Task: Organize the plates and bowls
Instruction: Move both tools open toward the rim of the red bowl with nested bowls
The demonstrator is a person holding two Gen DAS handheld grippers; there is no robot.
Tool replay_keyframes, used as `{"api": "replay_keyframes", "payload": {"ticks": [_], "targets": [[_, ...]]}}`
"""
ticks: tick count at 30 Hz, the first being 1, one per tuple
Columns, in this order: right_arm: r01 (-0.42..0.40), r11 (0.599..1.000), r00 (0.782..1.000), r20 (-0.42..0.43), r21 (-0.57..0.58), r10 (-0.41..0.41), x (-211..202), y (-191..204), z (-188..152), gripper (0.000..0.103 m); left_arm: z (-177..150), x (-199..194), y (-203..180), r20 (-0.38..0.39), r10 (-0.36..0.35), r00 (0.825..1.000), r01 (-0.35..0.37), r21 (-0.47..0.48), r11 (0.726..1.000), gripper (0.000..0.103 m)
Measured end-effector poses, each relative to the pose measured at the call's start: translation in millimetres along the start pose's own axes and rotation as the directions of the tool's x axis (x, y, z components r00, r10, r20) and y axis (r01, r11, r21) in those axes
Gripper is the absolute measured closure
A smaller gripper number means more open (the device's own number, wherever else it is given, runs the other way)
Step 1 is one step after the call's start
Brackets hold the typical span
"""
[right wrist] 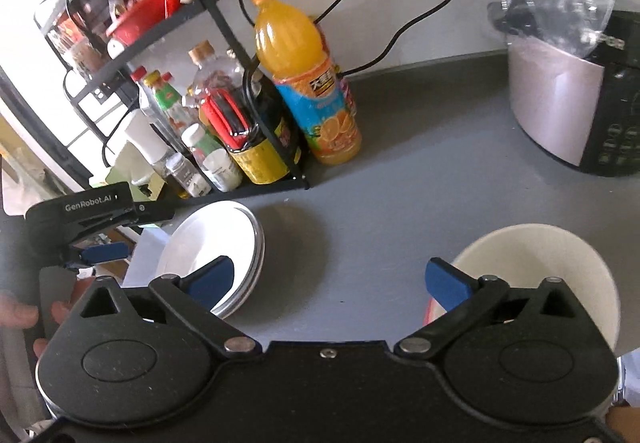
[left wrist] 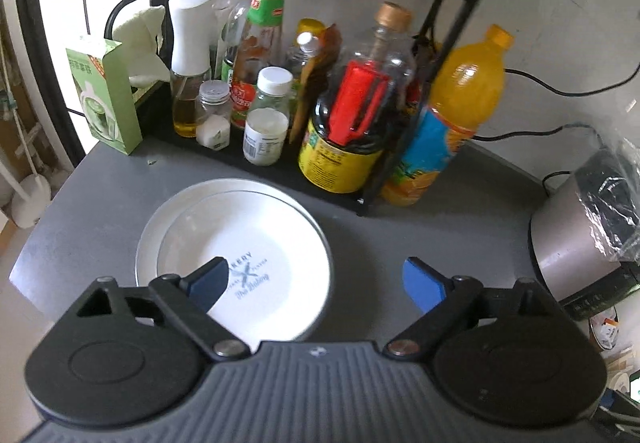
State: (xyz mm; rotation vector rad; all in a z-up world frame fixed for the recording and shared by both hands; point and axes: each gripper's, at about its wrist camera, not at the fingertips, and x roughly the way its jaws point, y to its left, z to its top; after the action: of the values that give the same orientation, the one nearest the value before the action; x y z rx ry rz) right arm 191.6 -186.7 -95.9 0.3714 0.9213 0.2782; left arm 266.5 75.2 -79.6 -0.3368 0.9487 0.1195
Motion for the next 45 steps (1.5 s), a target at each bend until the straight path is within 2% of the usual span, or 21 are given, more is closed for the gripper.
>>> {"api": "replay_keyframes", "payload": {"ticks": [11,17,24,37,45], "targets": [[-0.025,1.000,1.000,0.016,-0.010,0.026,-33.6,-46.3,-8.7,0.000,-48.7,-19.1,-56.8,-0.010,0.018,1.000,-0.018,-0.007,1.000,0.010],[-0.011,1.000,1.000,0.024,0.004,0.011,-43.5,-75.4,-10.8,0.000,-71.1,-23.5,-80.2,-0.016,0.020,1.000,-0.020,-0.021,1.000,0.010],[0.020,0.999,0.999,0.024,0.037,-0.021,-49.8,-107.6,-17.7,0.000,-92.3,-19.2,-112.4,-0.040,0.006,0.999,-0.005,0.011,1.000,0.010],[0.099,0.991,0.995,-0.017,0.089,-0.098,-46.1,-152.5,-29.2,0.000,-113.7,-2.6,-149.4,-0.087,-0.031,0.996,0.033,0.026,0.999,0.010],[0.093,0.985,0.993,-0.081,0.147,-0.082,-29.3,-173.5,-31.0,0.006,-120.6,10.7,-157.0,-0.123,-0.069,0.990,0.070,0.002,0.998,0.013]]}}
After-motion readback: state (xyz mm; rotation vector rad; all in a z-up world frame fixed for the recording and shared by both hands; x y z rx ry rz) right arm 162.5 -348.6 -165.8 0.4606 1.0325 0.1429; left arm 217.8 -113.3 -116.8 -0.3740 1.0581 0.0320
